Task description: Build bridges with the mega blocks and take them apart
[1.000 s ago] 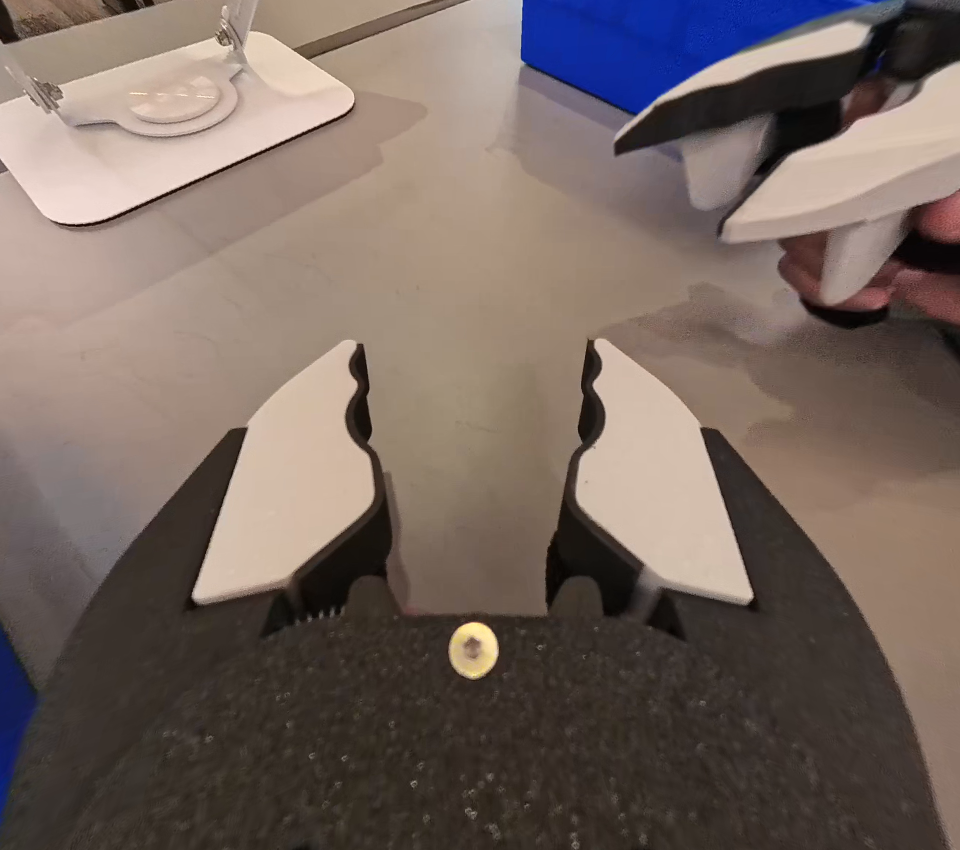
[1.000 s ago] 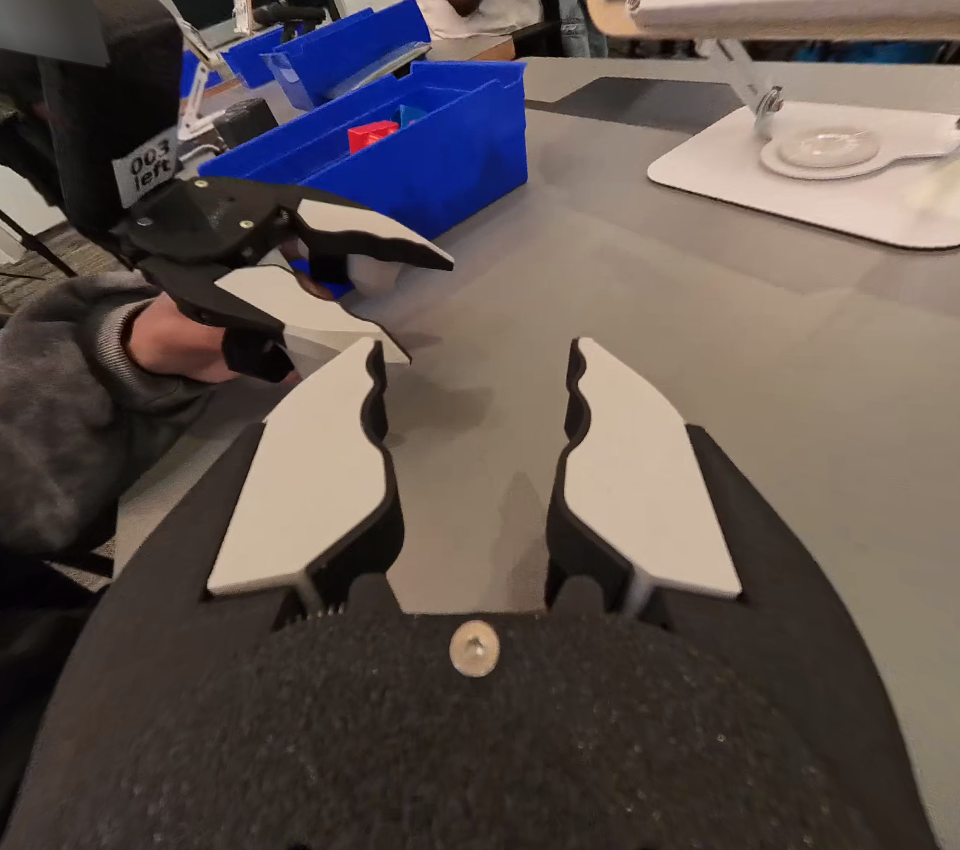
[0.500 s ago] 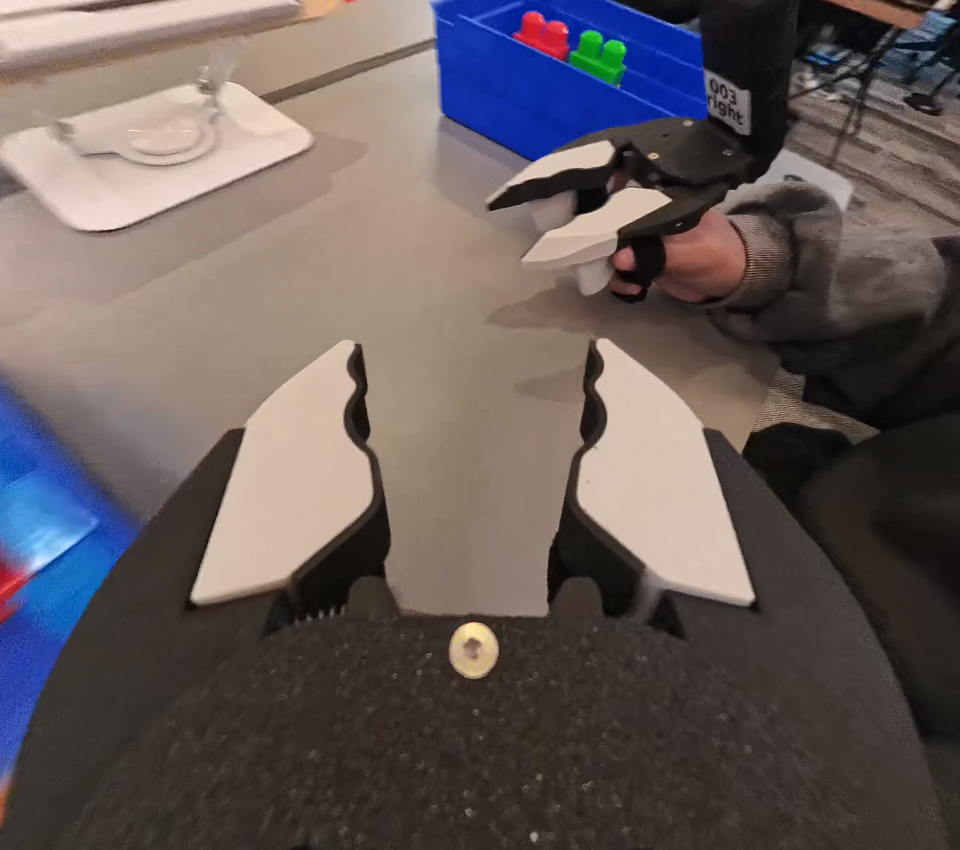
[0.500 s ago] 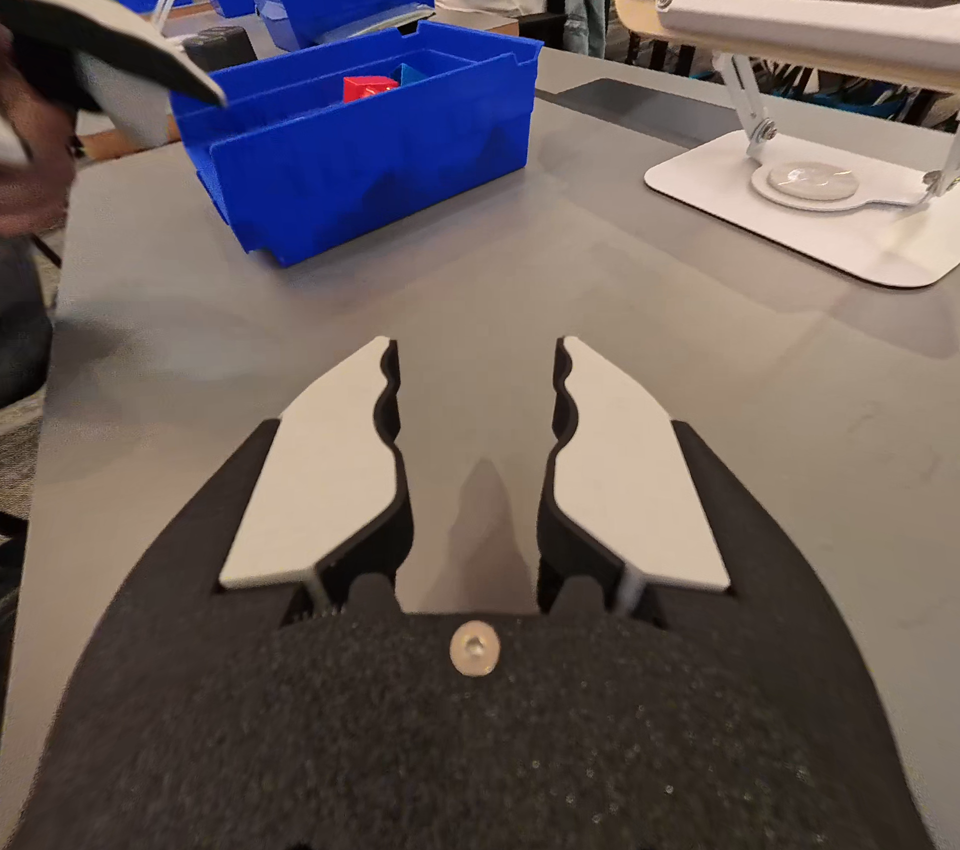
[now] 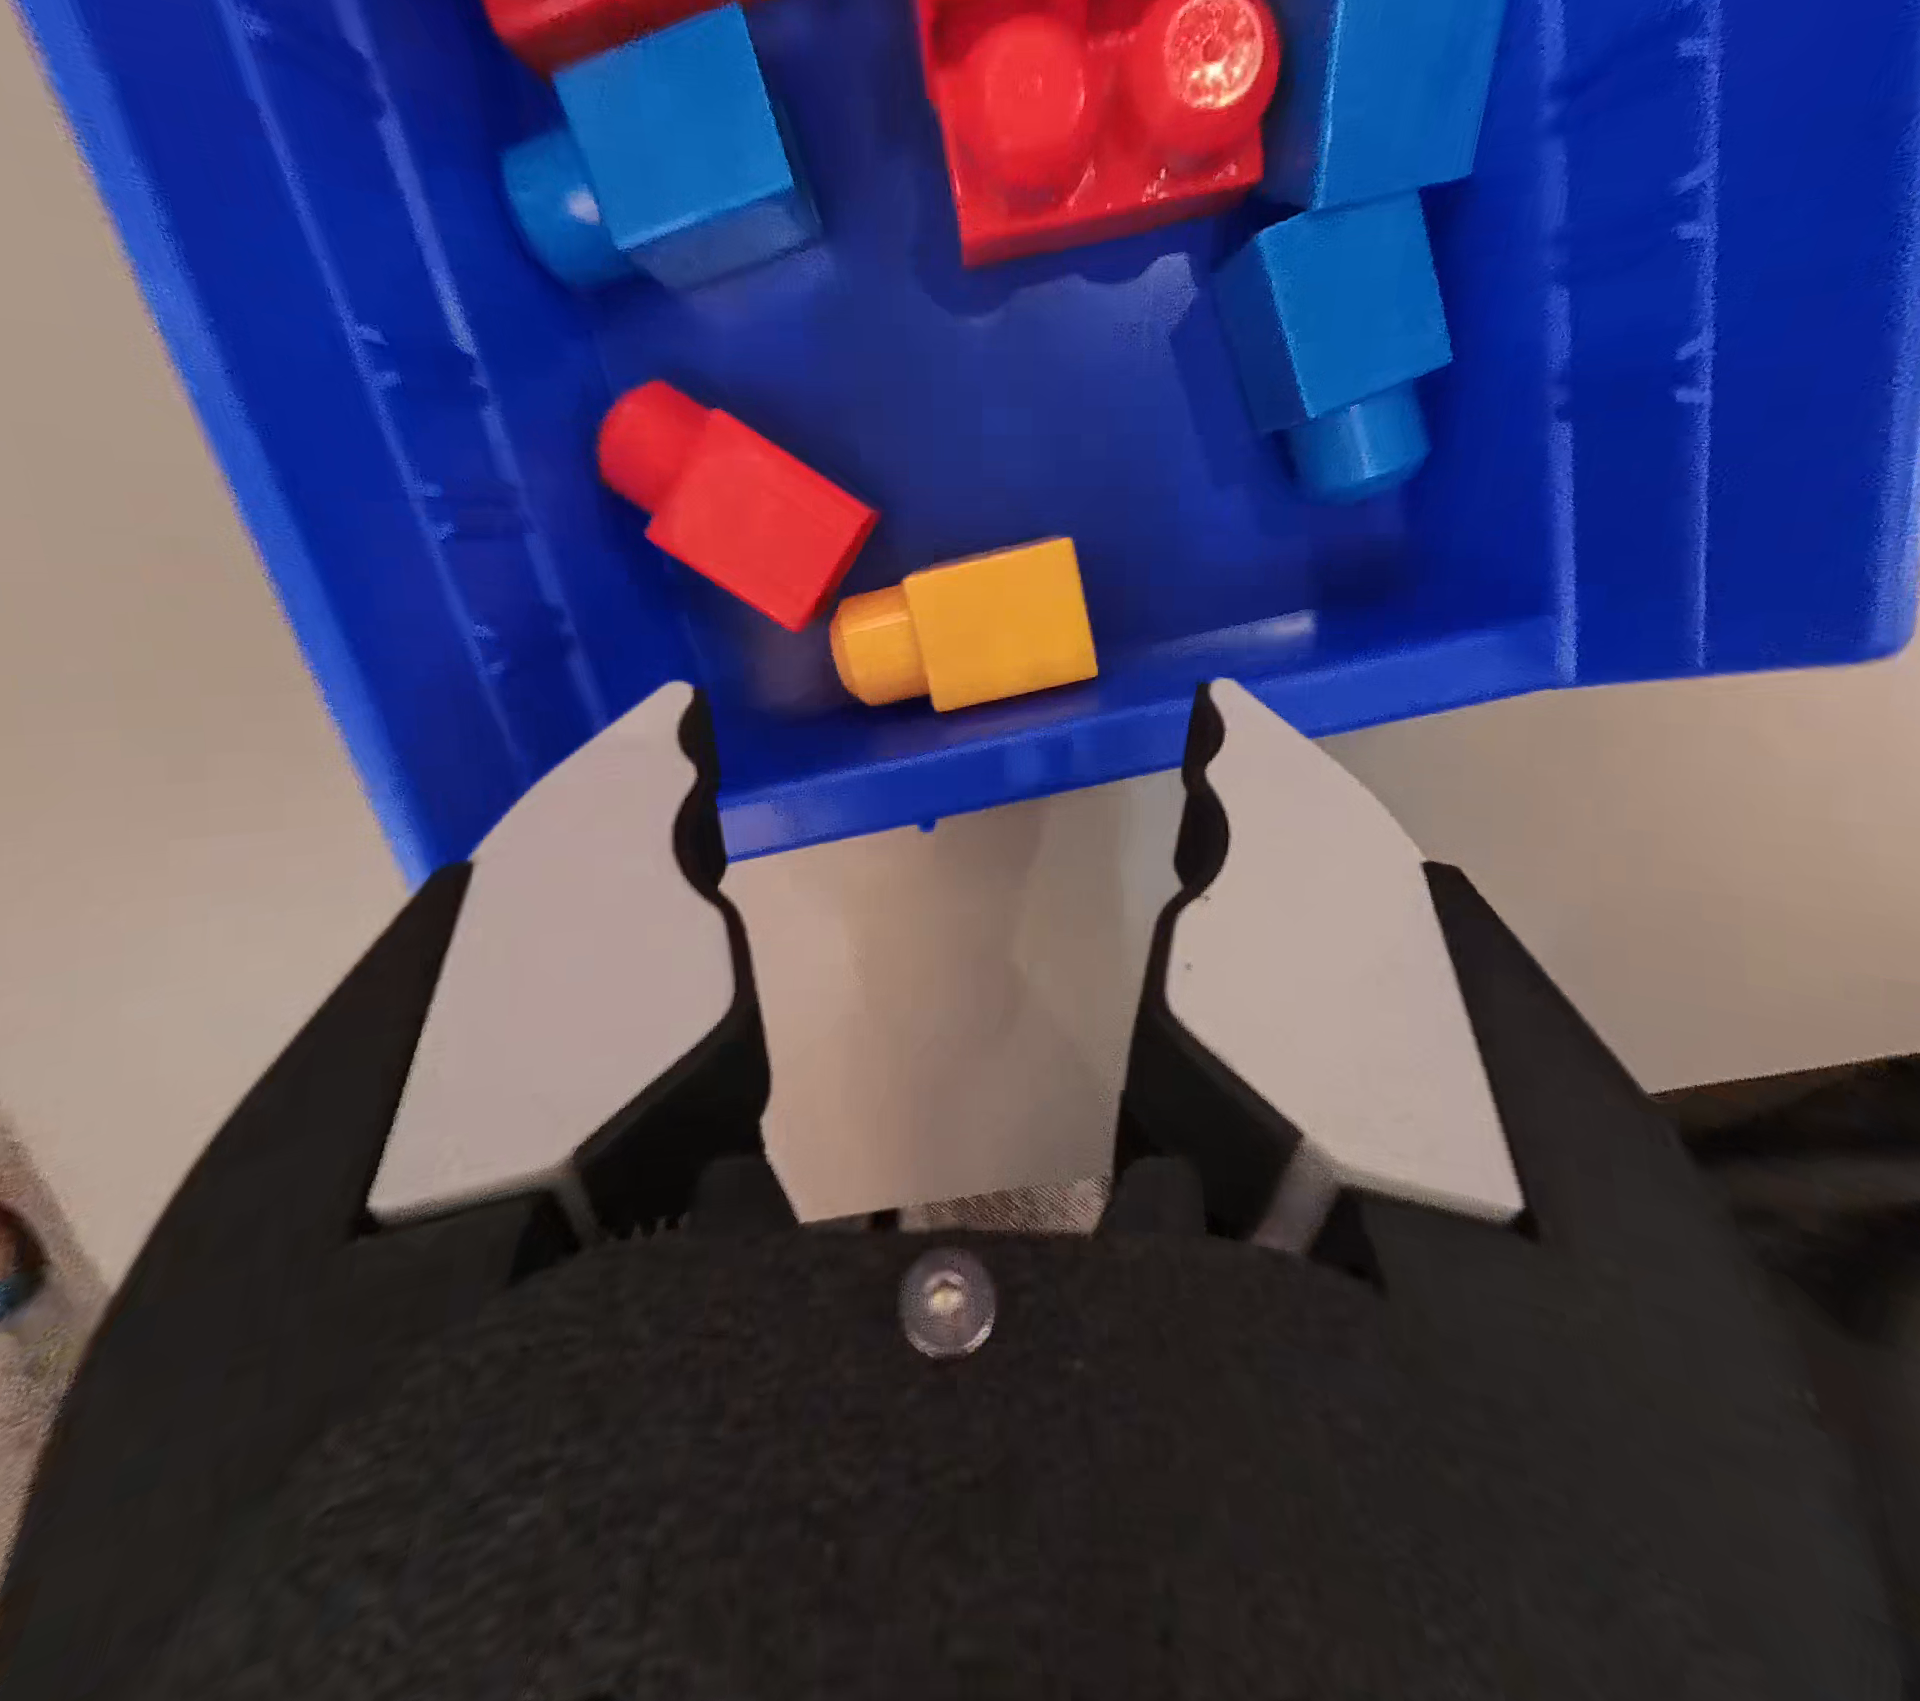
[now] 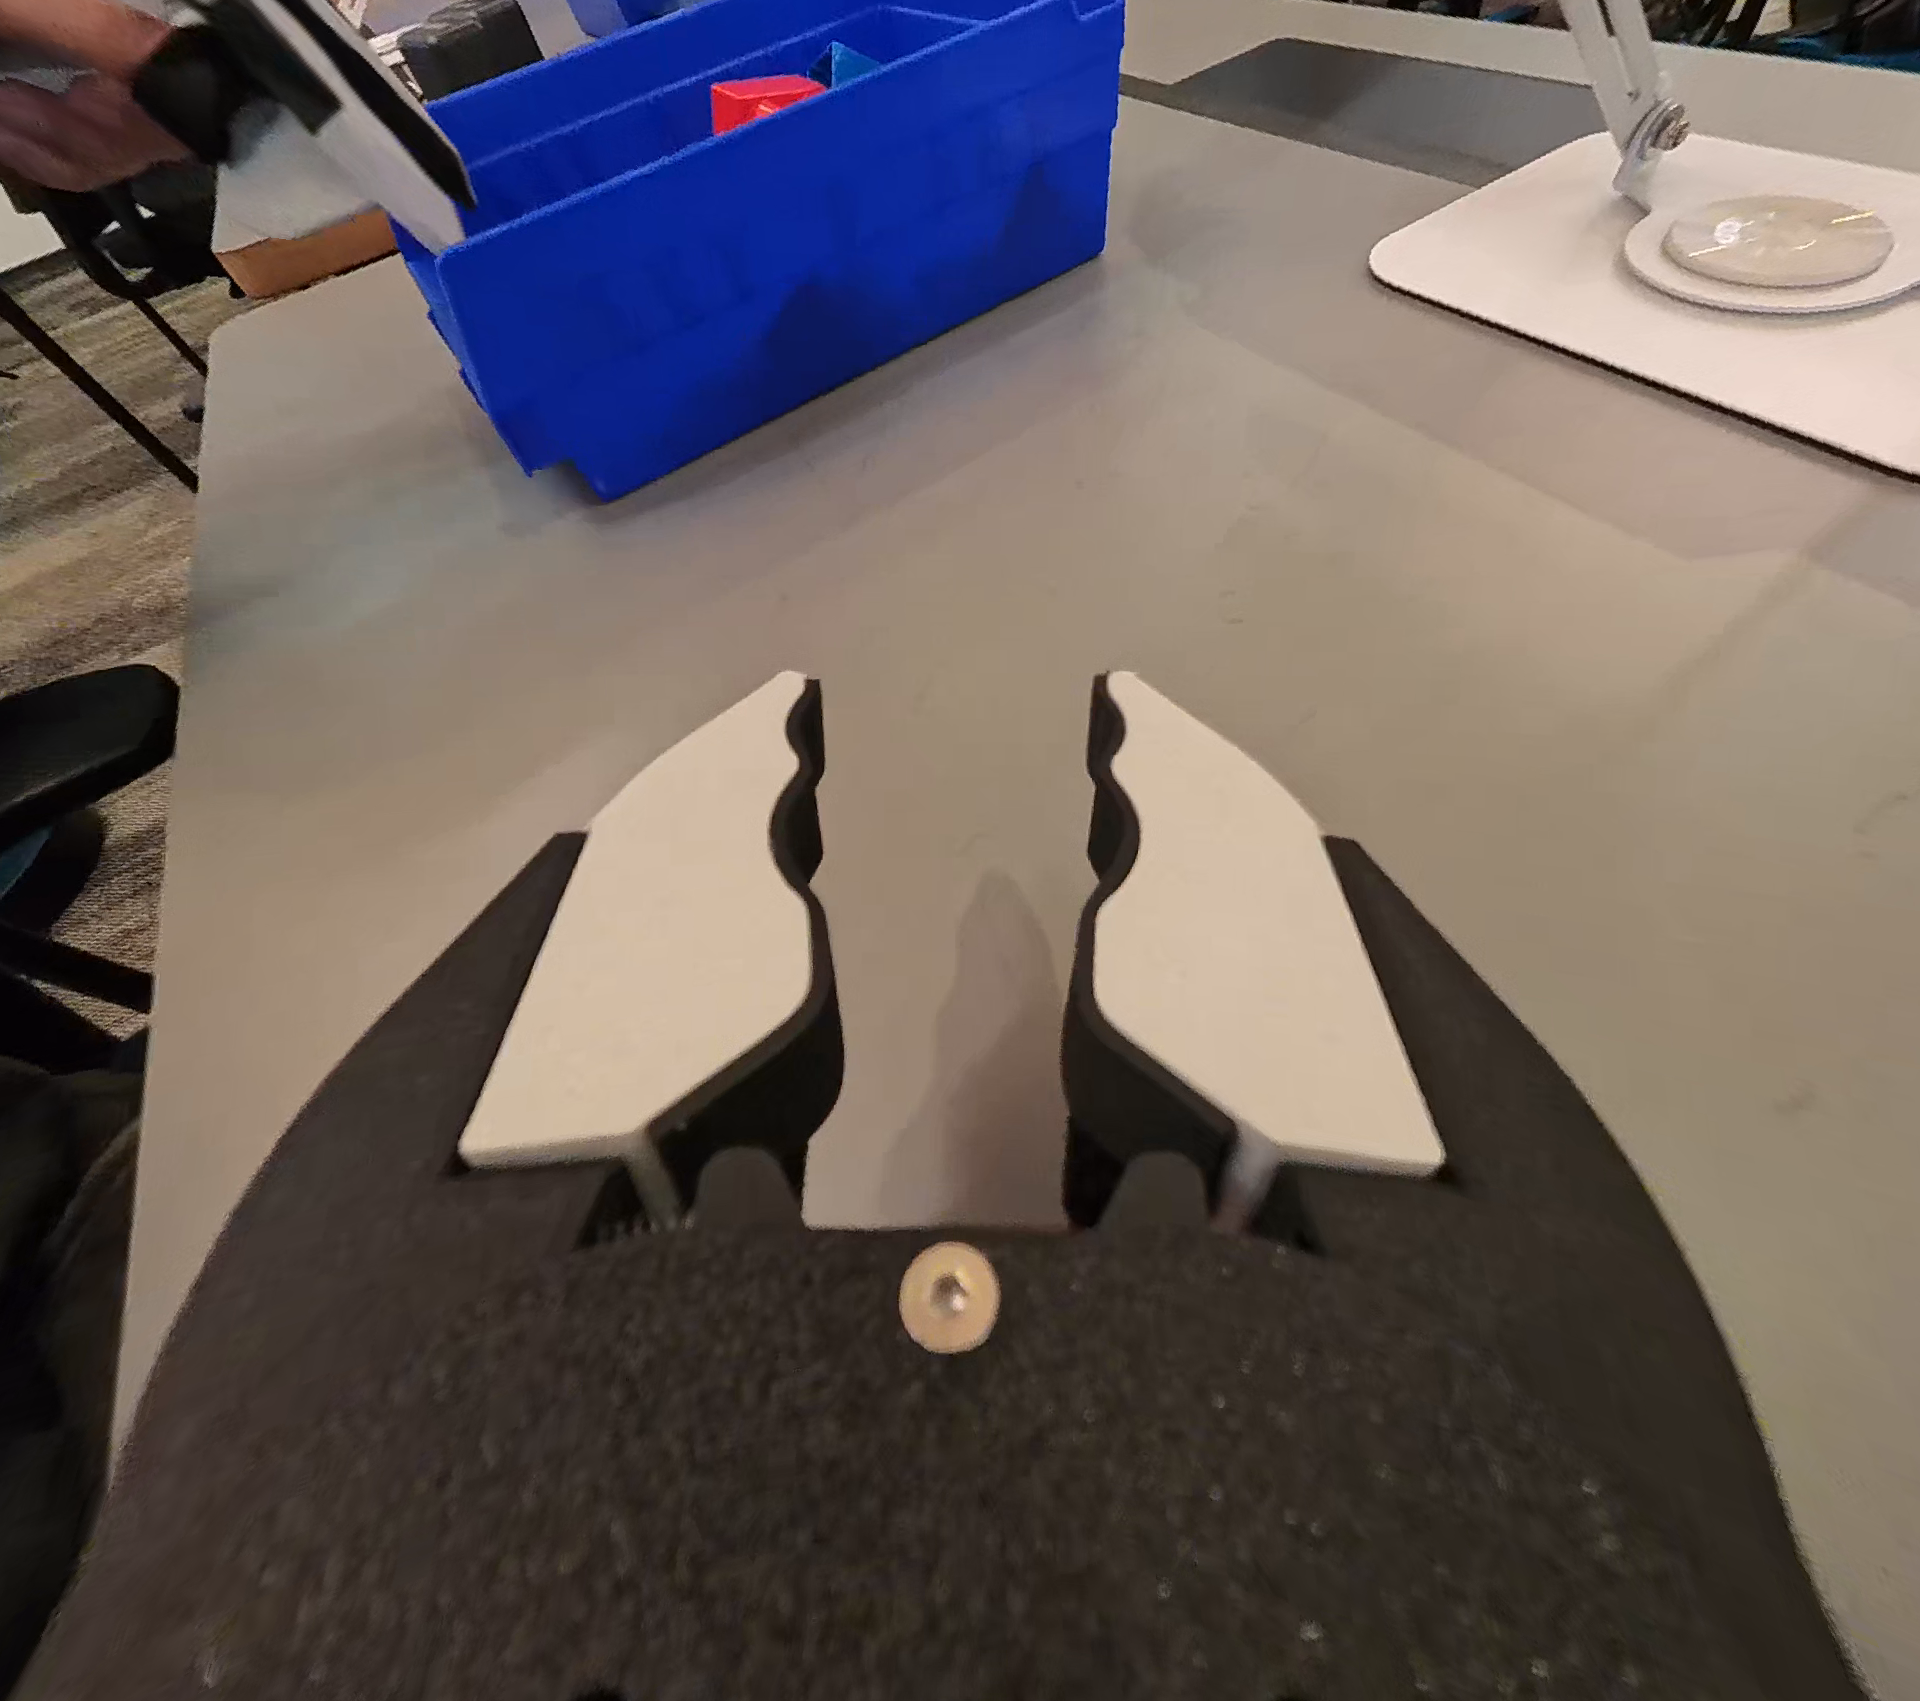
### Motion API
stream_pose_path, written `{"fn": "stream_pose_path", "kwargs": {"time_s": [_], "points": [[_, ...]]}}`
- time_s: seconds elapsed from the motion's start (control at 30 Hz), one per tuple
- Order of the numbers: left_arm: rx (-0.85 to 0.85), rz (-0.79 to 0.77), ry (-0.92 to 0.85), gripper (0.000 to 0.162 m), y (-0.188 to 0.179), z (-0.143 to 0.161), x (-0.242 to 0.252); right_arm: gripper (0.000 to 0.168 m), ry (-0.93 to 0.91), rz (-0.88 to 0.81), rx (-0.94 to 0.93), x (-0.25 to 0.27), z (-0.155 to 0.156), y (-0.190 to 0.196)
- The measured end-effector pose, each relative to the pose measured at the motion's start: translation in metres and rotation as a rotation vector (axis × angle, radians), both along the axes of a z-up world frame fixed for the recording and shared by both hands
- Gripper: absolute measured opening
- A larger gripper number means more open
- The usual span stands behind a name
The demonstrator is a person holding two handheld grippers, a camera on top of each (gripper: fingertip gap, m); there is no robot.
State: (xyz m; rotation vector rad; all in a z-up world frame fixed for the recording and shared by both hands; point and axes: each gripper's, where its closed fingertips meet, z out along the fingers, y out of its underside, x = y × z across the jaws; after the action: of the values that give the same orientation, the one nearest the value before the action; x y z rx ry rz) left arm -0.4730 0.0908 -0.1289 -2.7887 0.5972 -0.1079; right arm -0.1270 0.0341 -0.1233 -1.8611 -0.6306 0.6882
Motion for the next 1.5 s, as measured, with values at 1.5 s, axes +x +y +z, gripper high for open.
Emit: {"fn": "stream_pose_path", "kwargs": {"time_s": [1.5], "points": [[0.104,-1.71,0.365,0.064,0.01,-0.049,0.264,0.043,0.077,-0.098,-0.01,0.041,0.01,0.009]]}}
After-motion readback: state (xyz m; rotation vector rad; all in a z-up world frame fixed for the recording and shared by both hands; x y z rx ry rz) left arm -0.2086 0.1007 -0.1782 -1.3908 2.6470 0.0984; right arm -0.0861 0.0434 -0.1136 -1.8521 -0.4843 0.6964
